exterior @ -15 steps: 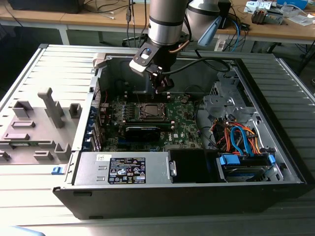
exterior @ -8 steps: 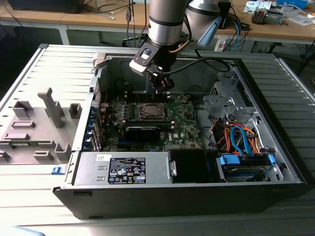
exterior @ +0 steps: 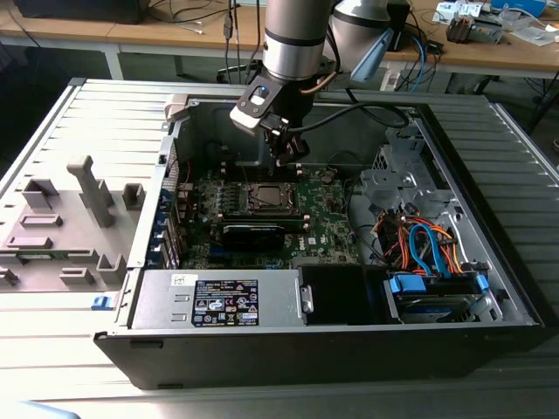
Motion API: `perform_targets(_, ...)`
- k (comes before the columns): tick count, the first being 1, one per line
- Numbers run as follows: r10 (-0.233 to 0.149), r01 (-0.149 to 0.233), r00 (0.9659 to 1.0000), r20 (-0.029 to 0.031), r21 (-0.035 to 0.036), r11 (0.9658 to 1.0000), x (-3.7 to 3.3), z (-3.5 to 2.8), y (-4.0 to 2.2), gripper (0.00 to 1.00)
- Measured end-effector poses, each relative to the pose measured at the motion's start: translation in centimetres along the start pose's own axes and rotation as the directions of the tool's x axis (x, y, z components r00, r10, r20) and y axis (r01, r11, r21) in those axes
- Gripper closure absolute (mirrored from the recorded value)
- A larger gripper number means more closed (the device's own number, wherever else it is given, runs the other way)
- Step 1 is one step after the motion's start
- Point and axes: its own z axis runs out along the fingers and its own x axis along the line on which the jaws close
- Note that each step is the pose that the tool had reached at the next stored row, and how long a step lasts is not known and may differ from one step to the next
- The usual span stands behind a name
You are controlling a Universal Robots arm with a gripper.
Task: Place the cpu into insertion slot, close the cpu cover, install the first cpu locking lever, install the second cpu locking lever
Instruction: 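Install the first cpu locking lever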
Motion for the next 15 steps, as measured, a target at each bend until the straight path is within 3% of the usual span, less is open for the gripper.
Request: perform_targets(15, -0.009, 0.009, 1.0, 0.0004, -0.0002, 1.0, 0.0, 0.0, 0.0, 0.89)
